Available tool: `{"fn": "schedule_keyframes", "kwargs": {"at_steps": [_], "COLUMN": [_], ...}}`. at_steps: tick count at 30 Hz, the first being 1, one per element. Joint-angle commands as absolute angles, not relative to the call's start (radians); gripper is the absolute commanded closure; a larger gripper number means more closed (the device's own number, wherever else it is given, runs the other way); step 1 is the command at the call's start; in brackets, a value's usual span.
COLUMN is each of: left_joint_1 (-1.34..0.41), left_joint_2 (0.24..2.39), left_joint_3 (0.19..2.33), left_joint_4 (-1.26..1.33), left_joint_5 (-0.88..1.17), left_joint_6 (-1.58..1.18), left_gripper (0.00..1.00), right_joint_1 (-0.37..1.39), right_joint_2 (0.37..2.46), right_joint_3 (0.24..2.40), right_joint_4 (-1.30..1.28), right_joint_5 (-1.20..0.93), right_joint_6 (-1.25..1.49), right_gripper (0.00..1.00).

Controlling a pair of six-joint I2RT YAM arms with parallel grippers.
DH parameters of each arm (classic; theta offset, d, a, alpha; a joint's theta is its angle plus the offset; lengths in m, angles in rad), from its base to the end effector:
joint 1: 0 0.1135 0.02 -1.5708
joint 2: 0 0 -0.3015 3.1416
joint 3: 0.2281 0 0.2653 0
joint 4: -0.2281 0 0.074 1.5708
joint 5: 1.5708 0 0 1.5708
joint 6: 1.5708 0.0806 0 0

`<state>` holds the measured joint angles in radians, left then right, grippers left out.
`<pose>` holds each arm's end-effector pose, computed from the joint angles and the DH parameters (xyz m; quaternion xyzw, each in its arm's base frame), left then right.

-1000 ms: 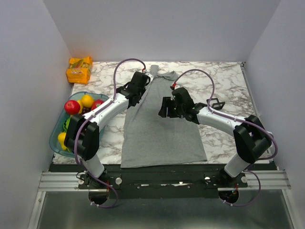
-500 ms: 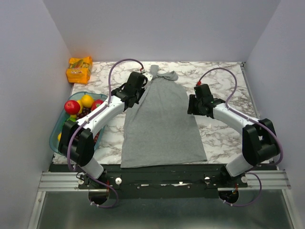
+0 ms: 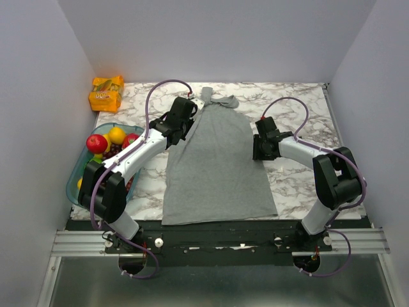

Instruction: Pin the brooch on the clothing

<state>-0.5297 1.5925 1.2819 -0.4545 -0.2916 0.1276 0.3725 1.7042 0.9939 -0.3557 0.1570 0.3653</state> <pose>0.3569 -0.1821 0.2883 0.2399 0.8799 0.0535 0.4068 0.3487 0.1227 0.1548 0.0161 0.9654 0.0189 0.2596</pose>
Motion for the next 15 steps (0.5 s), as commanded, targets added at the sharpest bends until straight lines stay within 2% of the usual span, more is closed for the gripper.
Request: {"fn": "schedule_keyframes", "kwargs": {"at_steps": [1, 8, 11, 12, 15], "left_joint_1": [-0.525, -0.525, -0.525, -0.525, -0.525], "left_joint_2": [1.554, 1.546, 1.542, 1.539, 1.536], "left_joint_3": [1.278, 1.279, 1.278, 1.278, 1.276], "left_joint_4": [-0.454, -0.454, -0.454, -0.454, -0.453], "left_joint_5": [-0.290, -0.284, -0.276, -0.270, -0.264], "left_joint_6": [0.129, 0.126, 0.123, 0.121, 0.118], "left_gripper": [1.00, 1.00, 1.00, 1.00, 1.00], "right_joint_1": [0.367, 0.368, 0.368, 0.368, 0.367], "right_joint_2": [1.727, 1.730, 1.726, 1.724, 1.720], "right_joint_3": [1.005, 1.005, 1.002, 0.999, 0.993], "right_joint_4": [-0.376, -0.385, -0.390, -0.399, -0.417], "right_joint_5": [0.195, 0.178, 0.172, 0.170, 0.178], "right_joint_6": [0.364, 0.368, 0.370, 0.371, 0.380], "right_gripper": [0.54, 0.65, 0.79, 0.94, 0.99]}}
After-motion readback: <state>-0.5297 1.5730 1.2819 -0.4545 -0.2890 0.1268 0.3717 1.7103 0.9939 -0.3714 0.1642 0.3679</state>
